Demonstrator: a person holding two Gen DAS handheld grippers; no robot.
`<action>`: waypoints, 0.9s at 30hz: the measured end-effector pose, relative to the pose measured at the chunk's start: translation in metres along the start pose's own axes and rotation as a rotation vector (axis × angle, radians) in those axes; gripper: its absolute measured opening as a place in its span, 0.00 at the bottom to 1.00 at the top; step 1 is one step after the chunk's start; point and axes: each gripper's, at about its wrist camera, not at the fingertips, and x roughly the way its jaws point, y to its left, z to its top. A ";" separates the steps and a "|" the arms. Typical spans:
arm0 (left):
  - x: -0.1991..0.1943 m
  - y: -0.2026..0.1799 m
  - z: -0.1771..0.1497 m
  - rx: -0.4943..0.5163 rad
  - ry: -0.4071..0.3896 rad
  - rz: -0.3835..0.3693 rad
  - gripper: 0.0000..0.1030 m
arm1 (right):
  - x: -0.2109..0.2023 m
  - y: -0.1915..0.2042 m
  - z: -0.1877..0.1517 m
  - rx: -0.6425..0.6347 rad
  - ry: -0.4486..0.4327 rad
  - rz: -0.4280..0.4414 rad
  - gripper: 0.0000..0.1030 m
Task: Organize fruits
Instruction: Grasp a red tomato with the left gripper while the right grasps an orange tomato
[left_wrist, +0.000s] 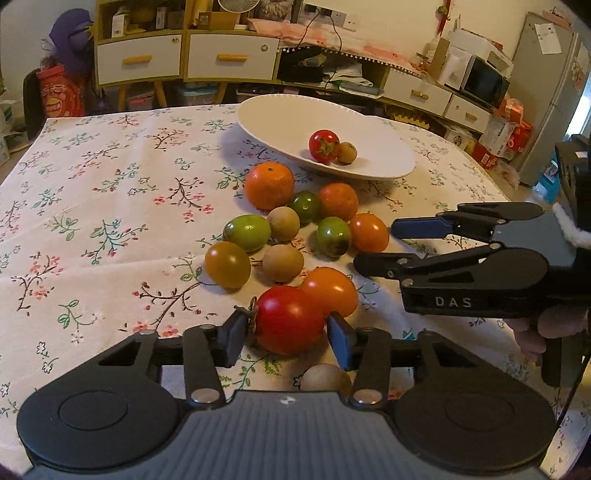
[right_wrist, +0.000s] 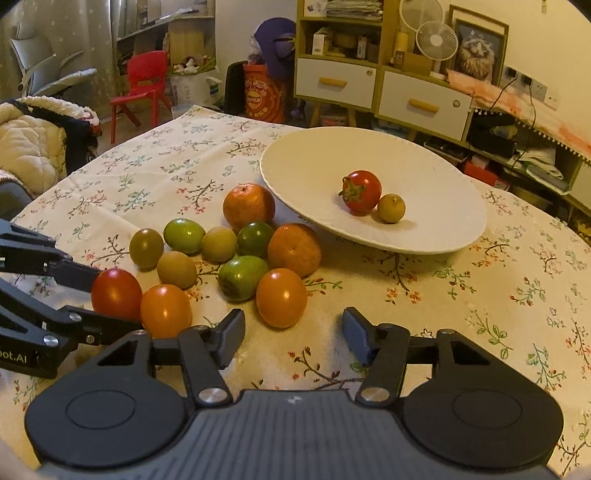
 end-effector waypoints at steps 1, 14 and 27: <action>0.000 0.000 0.000 -0.001 0.000 -0.001 0.40 | 0.000 0.000 0.001 0.003 -0.002 -0.002 0.48; 0.000 0.001 0.001 -0.013 0.000 -0.001 0.39 | -0.001 0.005 0.004 -0.003 -0.006 0.022 0.25; -0.012 0.000 0.006 -0.018 -0.032 -0.011 0.38 | -0.012 0.008 0.009 0.011 -0.009 0.054 0.25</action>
